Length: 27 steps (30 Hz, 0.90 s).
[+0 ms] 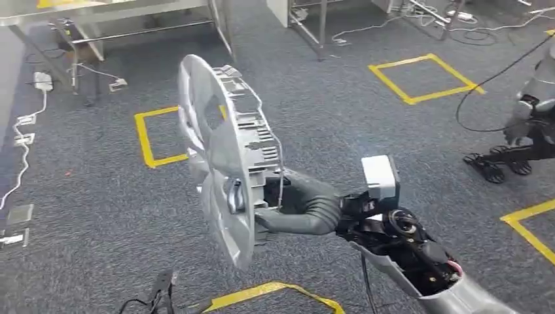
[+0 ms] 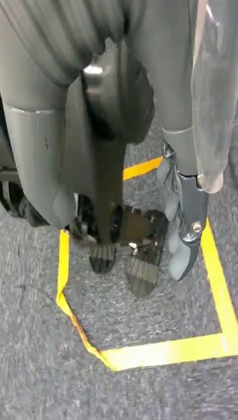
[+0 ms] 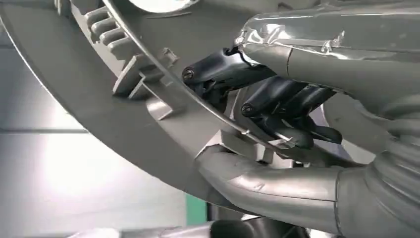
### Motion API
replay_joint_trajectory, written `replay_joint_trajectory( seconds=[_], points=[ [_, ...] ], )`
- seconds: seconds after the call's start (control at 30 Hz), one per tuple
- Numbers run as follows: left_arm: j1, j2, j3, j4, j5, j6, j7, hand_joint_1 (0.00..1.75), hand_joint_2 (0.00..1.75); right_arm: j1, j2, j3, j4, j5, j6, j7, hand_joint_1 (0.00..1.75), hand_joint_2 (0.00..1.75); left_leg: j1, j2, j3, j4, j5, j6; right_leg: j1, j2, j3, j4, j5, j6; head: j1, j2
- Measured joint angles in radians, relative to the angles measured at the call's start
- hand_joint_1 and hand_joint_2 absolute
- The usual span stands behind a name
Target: Take the parts from the cabinet and place them on the table.
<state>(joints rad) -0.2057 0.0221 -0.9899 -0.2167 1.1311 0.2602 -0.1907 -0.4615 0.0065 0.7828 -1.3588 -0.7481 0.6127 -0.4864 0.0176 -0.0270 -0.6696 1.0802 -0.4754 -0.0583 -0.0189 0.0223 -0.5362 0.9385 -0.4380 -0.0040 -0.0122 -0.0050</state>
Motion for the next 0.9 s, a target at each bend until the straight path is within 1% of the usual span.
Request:
replay_joint_trajectory(
  seconds=[0.03, 0.07, 0.1, 0.13, 0.17, 0.2, 0.23, 0.27, 0.3, 0.33, 0.37, 0.4, 0.43, 0.47, 0.5, 0.53, 0.57, 0.6, 0.63, 0.67, 0.7, 0.73, 0.77, 0.8, 0.83, 0.87, 0.9],
  points=[
    [-0.002, 0.000, 0.000, 0.000, 0.000, 0.000, 0.000, 0.00, 1.75, 0.002, 0.000, 0.000, 0.000, 0.000, 0.000, 0.000, 1.75, 1.75, 0.003, 0.014, -0.044, 0.088, -0.037, -0.006, 0.002, -0.017, 0.001, 0.000, -0.001, -0.001, -0.001, 0.000],
    [-0.002, 0.000, 0.000, 0.000, 0.000, 0.000, 0.000, 0.00, 1.75, 0.003, 0.000, 0.000, 0.000, 0.000, -0.001, 0.001, 1.75, 1.75, 0.005, 0.018, -0.085, 0.168, -0.065, -0.012, 0.002, -0.036, 0.000, 0.000, -0.003, -0.002, -0.002, 0.000],
    [-0.001, 0.000, 0.000, 0.000, 0.000, 0.000, 0.000, 0.00, 1.75, 0.005, 0.000, 0.001, 0.000, 0.000, -0.001, 0.002, 1.75, 1.75, 0.006, 0.019, -0.105, 0.204, -0.067, -0.015, 0.002, -0.052, 0.001, 0.000, -0.004, -0.002, -0.006, 0.000],
    [0.001, 0.000, 0.000, 0.000, 0.000, 0.000, 0.000, 0.00, 1.75, 0.006, 0.000, 0.001, 0.001, 0.000, -0.001, 0.002, 1.75, 1.75, 0.008, 0.019, -0.096, 0.182, -0.045, -0.017, 0.002, -0.067, 0.002, 0.000, -0.006, -0.001, -0.010, 0.000],
    [0.001, 0.001, 0.000, 0.000, 0.000, 0.000, 0.000, 0.00, 1.75, 0.006, 0.000, 0.002, 0.001, 0.000, -0.001, 0.002, 1.75, 1.75, 0.008, 0.023, -0.058, 0.112, -0.006, -0.017, 0.001, -0.081, 0.004, 0.000, -0.008, 0.001, -0.013, 0.000],
    [0.001, 0.003, 0.000, 0.000, 0.000, 0.000, 0.000, 0.00, 1.75, 0.005, 0.000, 0.002, 0.001, 0.000, -0.001, 0.002, 1.75, 1.75, 0.008, 0.034, -0.002, 0.009, 0.040, -0.016, 0.000, -0.094, 0.008, 0.001, -0.011, 0.005, -0.017, 0.000],
    [0.000, 0.004, 0.000, 0.000, 0.000, 0.000, 0.000, 0.00, 1.75, 0.005, 0.000, 0.002, 0.001, 0.000, -0.001, 0.002, 1.75, 1.75, 0.006, 0.073, 0.057, -0.092, 0.076, -0.013, 0.002, -0.105, 0.013, 0.001, -0.014, 0.010, -0.022, 0.000],
    [-0.004, 0.003, 0.000, 0.000, 0.000, 0.000, 0.000, 0.00, 1.75, 0.004, 0.000, 0.002, 0.001, 0.000, -0.001, 0.002, 1.75, 1.75, -0.002, 0.126, 0.084, -0.147, 0.074, -0.008, 0.012, -0.113, 0.014, 0.003, -0.019, 0.017, -0.030, 0.000],
    [-0.005, 0.003, 0.000, 0.000, 0.000, 0.000, 0.000, 0.00, 1.75, 0.002, 0.000, 0.001, 0.001, 0.000, -0.001, 0.002, 1.75, 1.75, -0.002, 0.109, 0.084, -0.146, 0.081, 0.002, 0.015, -0.118, 0.014, 0.005, -0.022, 0.022, -0.030, 0.000],
    [-0.004, 0.004, 0.000, 0.000, 0.000, 0.000, 0.000, 0.00, 1.75, 0.002, 0.000, 0.001, 0.001, 0.000, -0.001, 0.002, 1.75, 1.75, -0.004, 0.095, 0.080, -0.144, 0.079, 0.008, 0.016, -0.128, 0.019, 0.004, -0.023, 0.025, -0.017, 0.000],
    [-0.003, 0.005, 0.000, 0.000, 0.000, 0.000, 0.000, 0.00, 1.75, 0.002, 0.000, 0.002, 0.001, 0.000, 0.001, 0.001, 1.75, 1.75, -0.007, 0.085, 0.078, -0.142, 0.077, 0.014, 0.016, -0.139, 0.022, 0.002, -0.025, 0.030, -0.014, 0.000],
    [-0.003, 0.005, 0.000, 0.000, 0.000, 0.000, 0.000, 0.00, 1.75, 0.002, 0.000, 0.002, 0.001, 0.000, 0.001, 0.001, 1.75, 1.75, -0.007, 0.072, 0.077, -0.144, 0.079, 0.022, 0.015, -0.152, 0.025, 0.001, -0.027, 0.036, -0.015, 0.000],
    [-0.002, 0.004, 0.000, 0.000, 0.000, 0.000, 0.000, 0.00, 1.75, 0.001, 0.000, 0.002, 0.000, 0.000, 0.000, 0.000, 1.75, 1.75, 0.003, 0.059, 0.081, -0.150, 0.083, 0.031, 0.007, -0.129, 0.023, 0.010, -0.040, 0.045, -0.013, 0.000],
    [-0.004, 0.004, 0.000, 0.000, 0.000, 0.000, 0.000, 0.00, 1.75, 0.002, 0.000, 0.002, 0.001, 0.000, 0.000, 0.000, 1.75, 1.75, 0.003, 0.048, 0.081, -0.150, 0.084, 0.037, 0.005, -0.079, 0.011, 0.048, -0.068, 0.046, -0.006, 0.000],
    [-0.005, 0.004, 0.000, 0.000, 0.000, 0.001, 0.000, 0.00, 1.75, 0.002, 0.000, 0.001, 0.001, 0.000, 0.001, -0.004, 1.75, 1.75, 0.003, 0.039, 0.080, -0.150, 0.084, 0.044, 0.004, -0.049, -0.021, 0.120, -0.110, 0.046, 0.002, 0.000],
    [-0.006, 0.003, 0.000, 0.000, 0.000, 0.001, 0.000, 0.00, 1.75, 0.003, 0.000, 0.001, 0.001, 0.000, 0.000, -0.005, 1.75, 1.75, 0.001, 0.026, 0.080, -0.150, 0.084, 0.046, 0.005, -0.033, -0.065, 0.217, -0.155, 0.047, 0.009, 0.000],
    [-0.006, 0.002, 0.000, 0.000, 0.000, 0.001, 0.000, 0.00, 1.75, 0.005, 0.000, 0.002, 0.002, 0.001, 0.001, -0.006, 1.75, 1.75, -0.001, 0.011, 0.080, -0.150, 0.084, 0.047, 0.005, -0.026, -0.108, 0.306, -0.188, 0.048, 0.013, 0.000],
    [-0.005, 0.001, 0.000, 0.000, 0.000, 0.001, 0.000, 0.00, 1.75, 0.008, 0.000, 0.002, 0.004, 0.004, 0.001, -0.007, 1.75, 1.75, -0.002, -0.004, 0.080, -0.149, 0.084, 0.047, 0.005, -0.025, -0.136, 0.358, -0.198, 0.048, 0.014, 0.000],
    [-0.004, 0.001, 0.000, 0.000, 0.000, 0.001, 0.000, 0.00, 1.75, 0.009, 0.000, 0.002, 0.006, 0.004, 0.001, -0.007, 1.75, 1.75, -0.003, -0.021, 0.081, -0.148, 0.084, 0.047, 0.005, -0.024, -0.138, 0.352, -0.177, 0.046, 0.015, 0.000],
    [-0.004, 0.001, 0.000, 0.000, 0.000, 0.001, 0.000, 0.00, 1.75, 0.009, 0.000, 0.002, 0.006, 0.004, 0.002, -0.007, 1.75, 1.75, -0.003, -0.037, 0.081, -0.146, 0.084, 0.047, 0.005, -0.023, -0.118, 0.300, -0.137, 0.043, 0.016, 0.000],
    [-0.004, 0.001, 0.000, 0.000, 0.000, 0.001, 0.000, 0.00, 1.75, 0.008, 0.000, 0.001, 0.006, 0.006, 0.003, -0.007, 1.75, 1.75, -0.002, -0.053, 0.082, -0.144, 0.083, 0.046, 0.005, -0.019, -0.082, 0.216, -0.086, 0.040, 0.017, 0.000],
    [-0.005, -0.001, 0.000, 0.000, 0.000, 0.001, 0.000, 0.00, 1.75, 0.007, 0.000, 0.001, 0.006, 0.006, 0.005, -0.007, 1.75, 1.75, -0.002, -0.057, 0.082, -0.141, 0.081, 0.044, 0.003, -0.009, -0.038, 0.114, -0.032, 0.036, 0.019, 0.000],
    [-0.004, -0.002, 0.000, 0.000, 0.001, 0.001, 0.000, 0.00, 1.75, 0.006, 0.000, 0.000, 0.006, 0.006, 0.007, -0.007, 1.75, 1.75, -0.002, -0.068, 0.078, -0.140, 0.080, 0.042, 0.002, 0.007, -0.013, 0.050, -0.018, 0.031, 0.023, 0.000],
    [-0.004, -0.002, 0.000, 0.000, 0.002, 0.001, 0.000, 0.00, 1.75, 0.005, 0.000, 0.001, 0.007, 0.008, 0.008, -0.006, 1.75, 1.75, -0.008, -0.079, 0.070, -0.127, 0.082, 0.037, 0.002, 0.013, -0.010, 0.028, -0.019, 0.030, 0.022, 0.000],
    [-0.001, -0.001, 0.000, 0.000, 0.002, 0.001, 0.000, 0.00, 1.75, 0.006, 0.000, 0.001, 0.007, 0.010, 0.010, -0.003, 1.75, 1.75, -0.003, -0.081, 0.064, -0.133, 0.087, 0.030, 0.004, 0.012, -0.015, 0.035, -0.021, 0.027, 0.020, 0.000],
    [0.004, -0.001, 0.000, 0.000, 0.002, 0.001, 0.000, 0.00, 1.75, 0.006, 0.000, 0.002, 0.007, 0.010, 0.010, 0.001, 1.75, 1.75, -0.002, -0.082, 0.063, -0.134, 0.087, 0.026, 0.009, 0.011, -0.017, 0.035, -0.020, 0.023, 0.019, 0.000],
    [0.006, 0.000, 0.000, 0.000, 0.002, 0.001, 0.000, 0.00, 1.75, 0.007, 0.000, 0.002, 0.007, 0.010, 0.010, 0.005, 1.75, 1.75, -0.003, -0.081, 0.063, -0.129, 0.080, 0.025, 0.004, 0.012, -0.016, 0.025, -0.019, 0.021, 0.019, 0.000]
  ],
)
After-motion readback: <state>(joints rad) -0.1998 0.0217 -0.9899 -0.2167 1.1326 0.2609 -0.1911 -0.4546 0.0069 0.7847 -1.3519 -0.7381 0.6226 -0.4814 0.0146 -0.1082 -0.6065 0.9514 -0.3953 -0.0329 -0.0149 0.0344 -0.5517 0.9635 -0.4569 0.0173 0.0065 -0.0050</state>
